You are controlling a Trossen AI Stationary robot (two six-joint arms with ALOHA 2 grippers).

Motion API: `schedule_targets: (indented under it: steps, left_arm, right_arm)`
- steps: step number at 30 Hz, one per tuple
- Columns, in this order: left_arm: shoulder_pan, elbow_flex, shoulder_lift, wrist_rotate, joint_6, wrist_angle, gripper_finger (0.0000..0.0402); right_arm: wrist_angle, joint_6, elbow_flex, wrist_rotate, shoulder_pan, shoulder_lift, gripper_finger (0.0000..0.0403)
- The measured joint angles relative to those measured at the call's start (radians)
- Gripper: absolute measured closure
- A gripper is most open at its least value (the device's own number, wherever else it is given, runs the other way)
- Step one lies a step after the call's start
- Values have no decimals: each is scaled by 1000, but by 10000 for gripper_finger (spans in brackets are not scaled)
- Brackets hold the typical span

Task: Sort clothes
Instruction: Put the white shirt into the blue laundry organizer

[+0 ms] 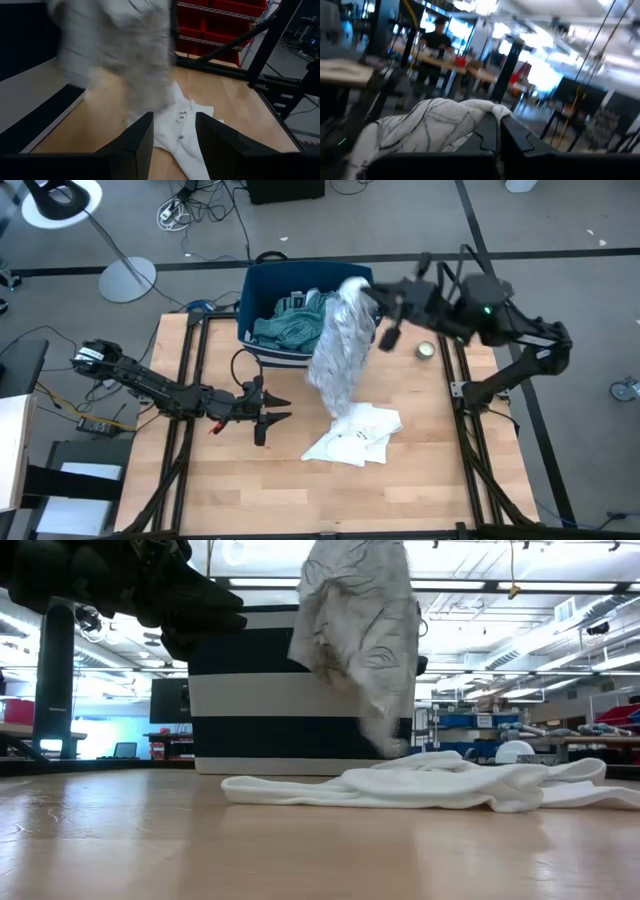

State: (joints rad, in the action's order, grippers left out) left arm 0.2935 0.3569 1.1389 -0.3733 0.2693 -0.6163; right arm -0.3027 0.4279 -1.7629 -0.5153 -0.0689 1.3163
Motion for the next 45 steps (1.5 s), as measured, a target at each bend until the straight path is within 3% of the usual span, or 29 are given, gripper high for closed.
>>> schedule_targets:
  steps: [5, 11, 15, 18, 23, 26, 36, 39, 45]
  left_arm:
    - [0, 0, 0, 0, -1, 1, 251]
    - [0, 0, 0, 0, -3, 5, 251]
    - [-3, 0, 0, 0, -4, 8, 251]
    - [-12, 0, 0, -1, -6, 9, 251]
    - [-14, 0, 0, 0, -7, 19, 251]
    - [-15, 0, 0, 0, -7, 21, 251]
    - [-19, 0, 0, 0, -4, 34, 251]
    - [-19, 0, 0, 0, -4, 32, 251]
    - [-19, 0, 0, -15, -3, 32, 251]
  right_arm:
    - [149, 55, -136, 125, 127, 137, 401]
    - [377, 51, -346, 358, 284, 331, 401]
    - [519, 39, -487, 419, 368, 465, 400]
    - [577, -47, -587, 472, 416, 551, 399]
    - [724, -223, -567, 572, 474, 593, 398]
    - [580, -290, -573, 600, 497, 594, 398]
    - [-293, -330, -566, 600, 523, 595, 397]
    - [-480, -379, -519, 588, 524, 595, 397]
    - [-548, -435, -306, 587, 522, 596, 387]
